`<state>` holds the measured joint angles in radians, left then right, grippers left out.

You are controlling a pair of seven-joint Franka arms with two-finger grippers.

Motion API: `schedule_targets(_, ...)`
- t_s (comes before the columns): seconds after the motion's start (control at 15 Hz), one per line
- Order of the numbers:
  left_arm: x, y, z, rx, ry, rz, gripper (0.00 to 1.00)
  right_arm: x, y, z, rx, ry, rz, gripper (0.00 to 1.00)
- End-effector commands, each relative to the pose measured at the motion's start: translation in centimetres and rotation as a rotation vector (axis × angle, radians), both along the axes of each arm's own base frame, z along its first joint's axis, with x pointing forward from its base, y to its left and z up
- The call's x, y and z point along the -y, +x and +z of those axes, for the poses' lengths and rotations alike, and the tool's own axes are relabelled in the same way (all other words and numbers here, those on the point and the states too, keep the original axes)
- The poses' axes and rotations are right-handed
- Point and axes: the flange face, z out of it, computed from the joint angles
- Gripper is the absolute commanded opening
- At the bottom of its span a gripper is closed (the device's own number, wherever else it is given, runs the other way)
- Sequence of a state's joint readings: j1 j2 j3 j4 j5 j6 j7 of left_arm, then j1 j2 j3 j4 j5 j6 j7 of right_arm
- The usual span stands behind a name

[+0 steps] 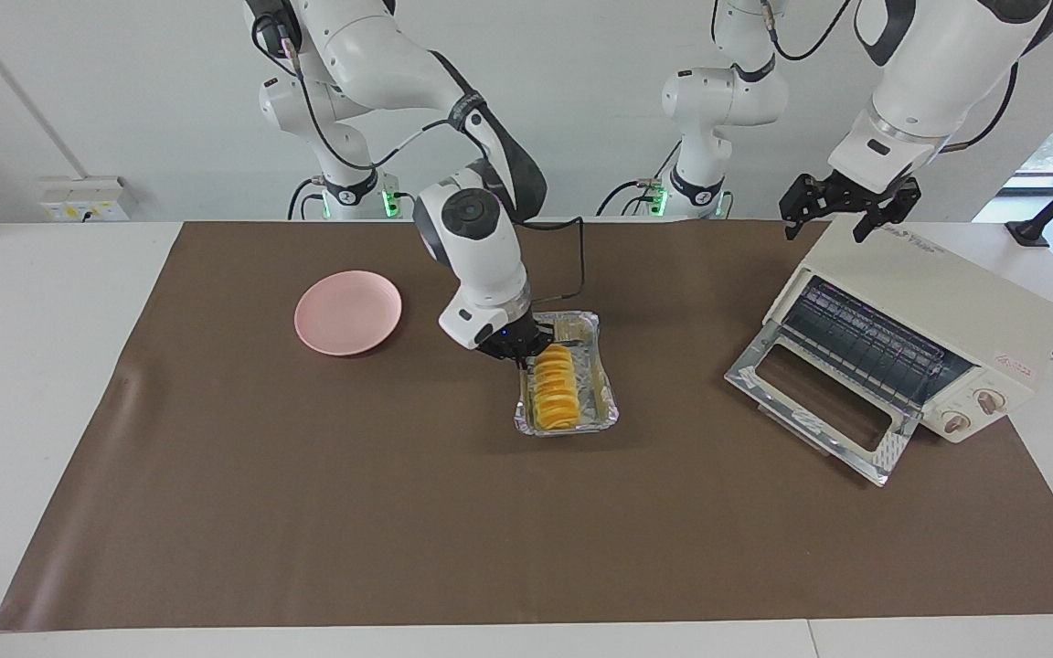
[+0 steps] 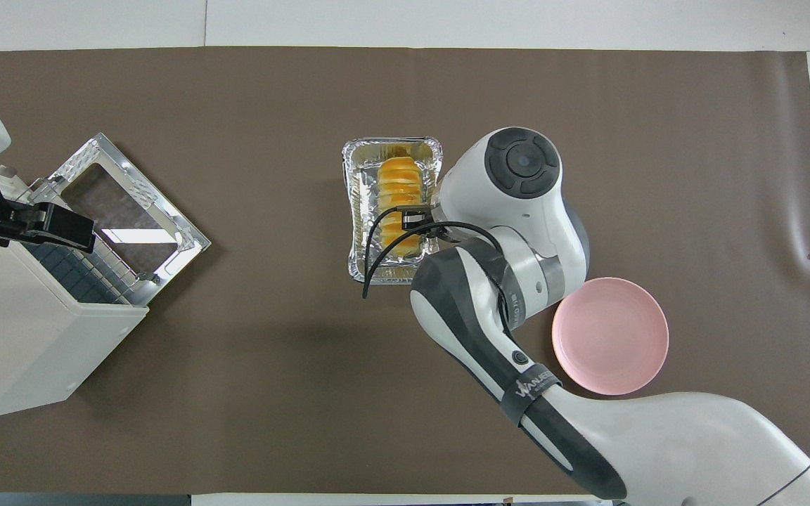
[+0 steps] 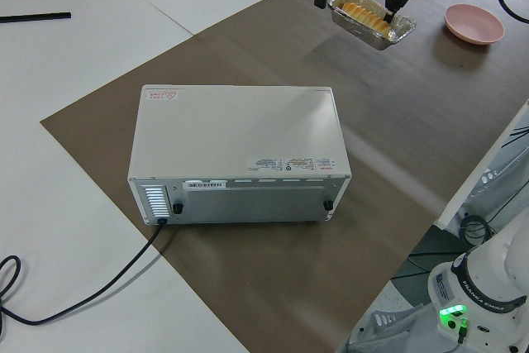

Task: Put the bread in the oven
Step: 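Grasp the foil tray with the right gripper and slide it toward the oven, then release the foil tray and withdraw the right gripper to rest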

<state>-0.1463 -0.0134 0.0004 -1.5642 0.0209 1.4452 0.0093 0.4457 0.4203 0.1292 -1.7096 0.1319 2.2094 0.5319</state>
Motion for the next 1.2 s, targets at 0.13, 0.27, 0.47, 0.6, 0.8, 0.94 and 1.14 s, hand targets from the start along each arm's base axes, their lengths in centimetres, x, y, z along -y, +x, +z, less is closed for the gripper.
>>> schedule_targets(0.13, -0.4, -0.4, 0.3, 0.006, -0.019, -0.003, 1.00, -1.3, 0.0, -2.7, -0.002, 0.020, -0.052, 0.00)
schedule_targets(0.27, -0.4, -0.4, 0.3, 0.006, -0.019, -0.005, 1.00, -1.1, -0.2, -3.4, -0.009, 0.016, -0.057, 0.00)
schedule_targets(0.47, -0.4, -0.3, 0.2, 0.005, -0.018, -0.005, 1.00, -1.5, -0.4, -3.1, -0.026, 0.021, -0.124, 0.01)
schedule_targets(0.6, -0.3, -0.4, 0.3, 0.006, -0.019, -0.006, 1.00, -1.8, -0.6, -3.0, -0.031, 0.018, -0.119, 0.55)
schedule_targets(0.8, -0.4, -0.4, 0.3, 0.006, -0.019, -0.003, 1.00, -1.4, 0.0, -1.6, -0.034, 0.017, -0.125, 1.00)
schedule_targets(0.94, -0.4, -0.3, 0.2, 0.005, -0.018, -0.005, 1.00, 0.9, 0.9, 1.0, -0.023, 0.015, -0.139, 1.00)
schedule_targets(1.14, -0.3, -0.4, 0.3, 0.006, -0.019, -0.006, 1.00, 6.9, 2.3, 6.4, -0.015, 0.012, -0.144, 1.00)
